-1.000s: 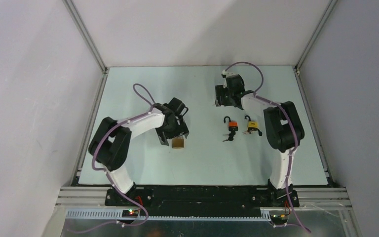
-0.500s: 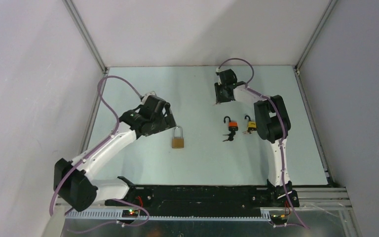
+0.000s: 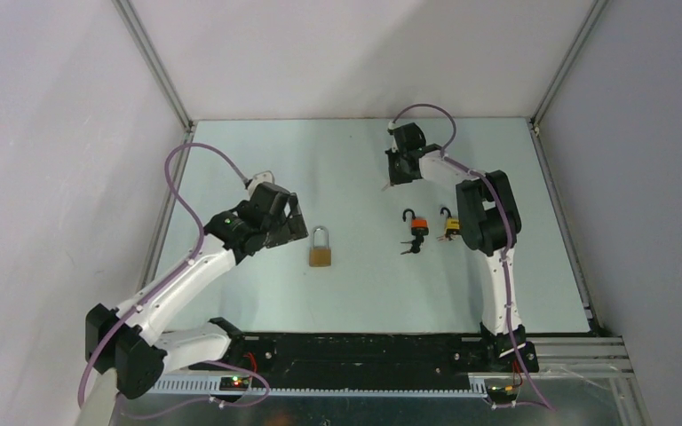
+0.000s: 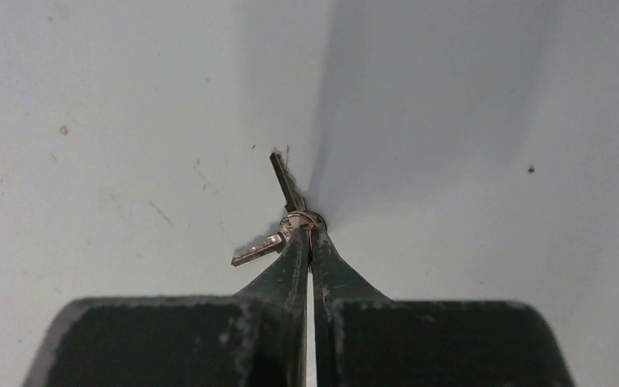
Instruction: Unlock with the key
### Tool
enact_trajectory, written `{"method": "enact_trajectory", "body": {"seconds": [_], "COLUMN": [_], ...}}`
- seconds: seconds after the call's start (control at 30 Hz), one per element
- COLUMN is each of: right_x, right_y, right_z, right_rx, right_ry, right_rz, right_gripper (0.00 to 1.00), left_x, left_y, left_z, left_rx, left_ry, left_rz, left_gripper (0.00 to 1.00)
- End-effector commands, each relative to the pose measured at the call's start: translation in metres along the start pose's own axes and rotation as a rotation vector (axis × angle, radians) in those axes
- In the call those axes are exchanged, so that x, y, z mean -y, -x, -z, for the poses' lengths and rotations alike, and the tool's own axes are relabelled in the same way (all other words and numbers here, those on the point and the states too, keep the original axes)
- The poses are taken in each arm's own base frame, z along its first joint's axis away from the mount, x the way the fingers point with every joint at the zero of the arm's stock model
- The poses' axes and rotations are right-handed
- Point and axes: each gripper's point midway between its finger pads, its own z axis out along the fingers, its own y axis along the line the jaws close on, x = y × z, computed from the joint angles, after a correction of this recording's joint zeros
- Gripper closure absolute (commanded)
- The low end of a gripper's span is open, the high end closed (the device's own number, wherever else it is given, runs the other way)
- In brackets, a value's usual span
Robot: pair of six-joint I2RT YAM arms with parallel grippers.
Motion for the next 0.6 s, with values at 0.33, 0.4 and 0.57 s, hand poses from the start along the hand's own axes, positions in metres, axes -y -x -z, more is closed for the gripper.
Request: {"method": "enact_trajectory", "body": {"seconds": [0.33, 0.4, 0.57], "right_x": [-0.068, -0.078, -0.093], "right_y": [-0.038, -0.046, -0.083], "right_z": [0.084, 0.095, 0.119], "right_rx": [0.048, 0.053, 0.056], "right_ry": [0.328, 0.363, 0.366], "right_rz": [-0.279, -0.312, -0.329], "right_gripper": [1.0, 1.0, 1.0], "left_x": [0.024, 0.027, 0.029], "left_y": [0.002, 0.001, -0.005], "left_z": [0.0, -0.002, -0.007], "left_rx": [0.056, 0.046, 0.006], "left_ry": [-0.212, -0.242, -0.276], "left_rz": [0.168, 0.197, 0.238], "left_gripper": [0.03, 0.03, 0.03]}}
